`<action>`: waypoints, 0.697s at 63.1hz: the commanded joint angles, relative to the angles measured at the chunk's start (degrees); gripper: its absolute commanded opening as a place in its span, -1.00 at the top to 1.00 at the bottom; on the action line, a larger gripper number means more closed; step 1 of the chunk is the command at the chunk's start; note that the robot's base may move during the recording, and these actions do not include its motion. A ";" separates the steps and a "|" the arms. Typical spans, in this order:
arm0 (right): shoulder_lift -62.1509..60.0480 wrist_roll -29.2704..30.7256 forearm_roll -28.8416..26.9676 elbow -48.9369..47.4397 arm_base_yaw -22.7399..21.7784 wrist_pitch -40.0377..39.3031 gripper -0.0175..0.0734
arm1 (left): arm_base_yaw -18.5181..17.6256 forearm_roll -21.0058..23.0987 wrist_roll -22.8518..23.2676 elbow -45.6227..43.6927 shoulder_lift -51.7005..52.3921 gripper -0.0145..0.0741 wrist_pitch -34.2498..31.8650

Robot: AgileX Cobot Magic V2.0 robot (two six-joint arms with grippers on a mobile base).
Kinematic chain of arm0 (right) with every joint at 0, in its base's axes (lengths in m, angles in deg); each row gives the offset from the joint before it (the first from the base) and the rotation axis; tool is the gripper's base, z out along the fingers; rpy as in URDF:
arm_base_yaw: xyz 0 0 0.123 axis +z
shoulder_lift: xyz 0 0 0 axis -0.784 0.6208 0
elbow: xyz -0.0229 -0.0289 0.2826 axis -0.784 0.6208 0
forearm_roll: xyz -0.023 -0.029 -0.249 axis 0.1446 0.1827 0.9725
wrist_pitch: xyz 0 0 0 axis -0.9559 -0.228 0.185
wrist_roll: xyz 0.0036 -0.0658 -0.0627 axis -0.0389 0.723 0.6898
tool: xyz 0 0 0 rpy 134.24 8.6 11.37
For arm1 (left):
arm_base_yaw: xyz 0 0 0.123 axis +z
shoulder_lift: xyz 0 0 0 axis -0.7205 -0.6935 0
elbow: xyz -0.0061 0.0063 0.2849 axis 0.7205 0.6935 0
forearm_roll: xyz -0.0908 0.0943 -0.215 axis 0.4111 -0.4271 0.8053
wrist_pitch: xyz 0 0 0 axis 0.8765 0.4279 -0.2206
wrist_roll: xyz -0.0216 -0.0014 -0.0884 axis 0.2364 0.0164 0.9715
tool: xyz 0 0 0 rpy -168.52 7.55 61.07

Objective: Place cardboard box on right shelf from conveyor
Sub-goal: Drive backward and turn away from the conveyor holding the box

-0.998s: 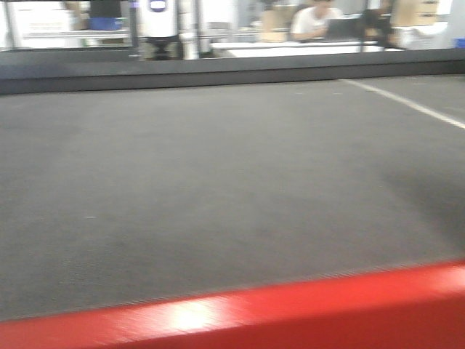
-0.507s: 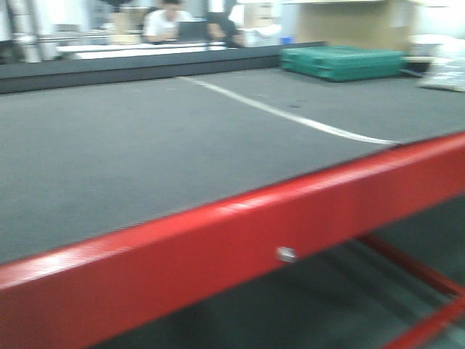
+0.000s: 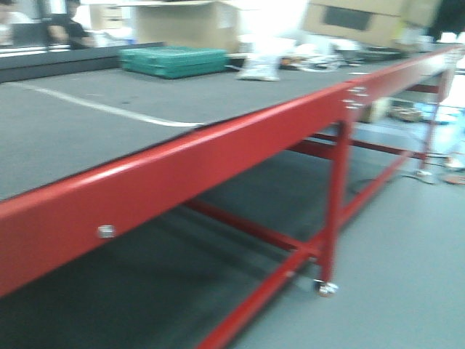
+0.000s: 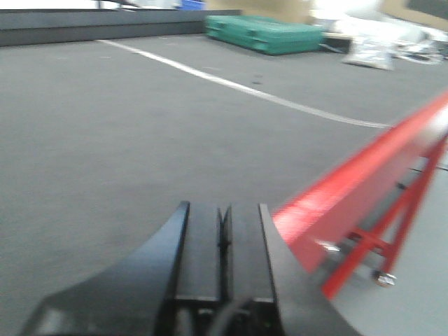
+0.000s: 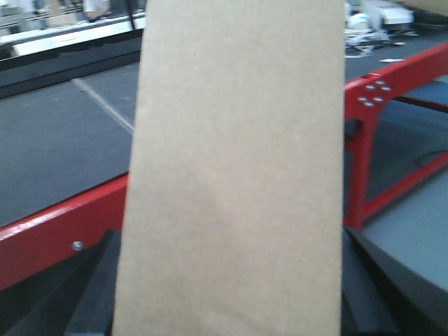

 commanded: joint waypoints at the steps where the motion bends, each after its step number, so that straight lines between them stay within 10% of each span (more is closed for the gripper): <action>1: 0.80 0.43 1.53 -1.55 -0.29 -5.65 0.26 | -0.01 0.27 0.29 -0.16 0.70 0.94 -4.80; 44: 0.80 0.43 1.53 -1.55 -0.29 -5.65 0.26 | -0.01 0.27 0.29 -0.16 0.70 0.94 -4.80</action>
